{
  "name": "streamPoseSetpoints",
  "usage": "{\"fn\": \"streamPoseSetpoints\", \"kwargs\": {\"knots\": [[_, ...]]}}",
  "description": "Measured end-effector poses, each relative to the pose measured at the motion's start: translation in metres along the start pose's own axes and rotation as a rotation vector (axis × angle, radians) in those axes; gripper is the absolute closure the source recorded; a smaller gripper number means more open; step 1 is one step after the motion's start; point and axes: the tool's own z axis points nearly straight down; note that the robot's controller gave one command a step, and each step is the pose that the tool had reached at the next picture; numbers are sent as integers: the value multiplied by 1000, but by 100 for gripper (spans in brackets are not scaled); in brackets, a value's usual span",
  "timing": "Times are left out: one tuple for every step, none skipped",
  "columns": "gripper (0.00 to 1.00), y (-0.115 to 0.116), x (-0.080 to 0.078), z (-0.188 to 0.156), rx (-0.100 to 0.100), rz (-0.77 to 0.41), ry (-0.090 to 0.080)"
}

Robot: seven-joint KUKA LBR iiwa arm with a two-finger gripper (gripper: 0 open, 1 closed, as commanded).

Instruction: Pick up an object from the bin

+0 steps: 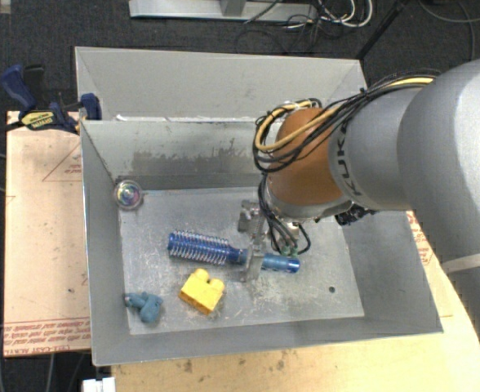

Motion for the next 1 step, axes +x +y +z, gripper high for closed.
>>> {"fn": "streamPoseSetpoints", "kwargs": {"knots": [[0, 1, -1, 0, -1, -2, -1]]}}
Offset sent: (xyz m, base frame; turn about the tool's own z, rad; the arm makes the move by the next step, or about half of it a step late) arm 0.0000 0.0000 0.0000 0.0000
